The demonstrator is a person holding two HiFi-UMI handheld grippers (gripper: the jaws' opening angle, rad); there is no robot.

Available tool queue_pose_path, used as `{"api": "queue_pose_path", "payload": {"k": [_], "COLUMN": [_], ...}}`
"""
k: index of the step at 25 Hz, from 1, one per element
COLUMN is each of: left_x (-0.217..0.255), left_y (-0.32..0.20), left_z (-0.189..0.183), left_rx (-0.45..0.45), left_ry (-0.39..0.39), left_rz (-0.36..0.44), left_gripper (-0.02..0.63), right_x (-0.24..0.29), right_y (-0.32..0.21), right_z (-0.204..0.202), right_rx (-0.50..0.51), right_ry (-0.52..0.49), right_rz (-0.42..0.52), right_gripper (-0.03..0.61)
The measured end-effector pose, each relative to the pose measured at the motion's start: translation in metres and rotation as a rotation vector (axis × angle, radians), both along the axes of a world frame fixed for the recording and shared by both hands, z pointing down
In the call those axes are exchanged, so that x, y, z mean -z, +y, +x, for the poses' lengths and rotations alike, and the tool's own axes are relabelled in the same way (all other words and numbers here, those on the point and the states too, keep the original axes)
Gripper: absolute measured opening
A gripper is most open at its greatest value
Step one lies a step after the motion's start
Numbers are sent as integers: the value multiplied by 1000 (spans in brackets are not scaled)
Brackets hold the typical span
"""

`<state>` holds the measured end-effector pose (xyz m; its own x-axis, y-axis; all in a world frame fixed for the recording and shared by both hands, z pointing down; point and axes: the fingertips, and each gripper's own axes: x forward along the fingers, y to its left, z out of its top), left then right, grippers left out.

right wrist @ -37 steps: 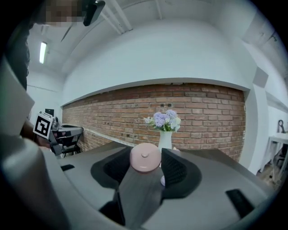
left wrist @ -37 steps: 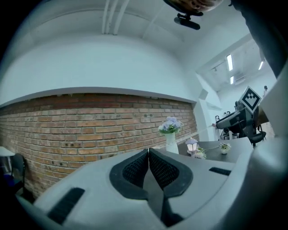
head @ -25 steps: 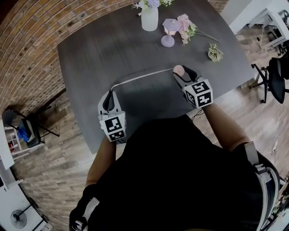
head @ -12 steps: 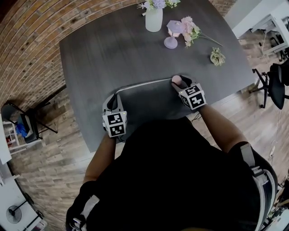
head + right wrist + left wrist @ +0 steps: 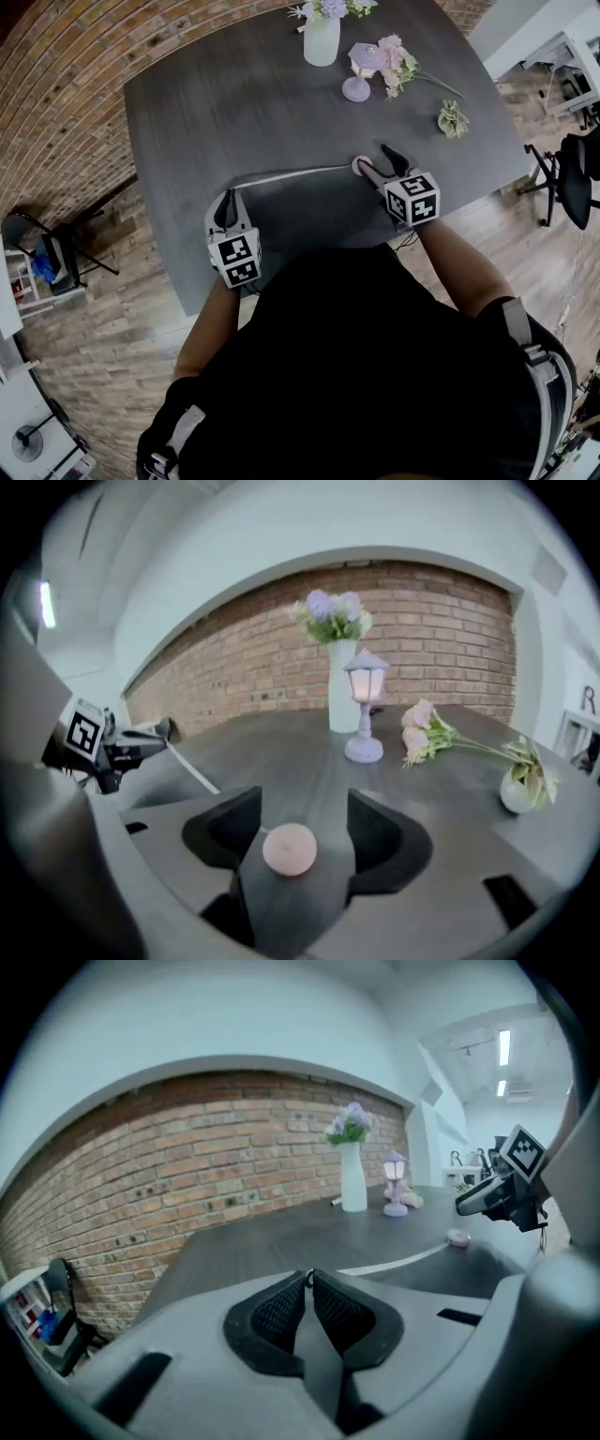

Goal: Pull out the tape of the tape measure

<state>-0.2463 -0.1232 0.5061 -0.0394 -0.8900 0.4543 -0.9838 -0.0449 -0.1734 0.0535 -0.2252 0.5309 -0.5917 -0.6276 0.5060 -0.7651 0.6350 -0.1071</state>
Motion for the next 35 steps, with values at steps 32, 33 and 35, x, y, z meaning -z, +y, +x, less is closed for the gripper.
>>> {"api": "queue_pose_path", "payload": {"k": [32, 33, 35], "left_x": [85, 86, 87], "left_y": [-25, -25, -25], "left_z": [3, 4, 4], "left_rx": [1, 0, 1], "left_ry": [176, 175, 175], "left_rz": [225, 226, 228], "left_gripper": [9, 9, 9], "right_x": [87, 90, 95], "right_y": [-1, -1, -1], "right_z": [2, 1, 0], "right_rx": [-35, -34, -30], "right_ry": [-135, -137, -144], "right_rz": [175, 181, 192], "right_gripper": [-4, -4, -5]}}
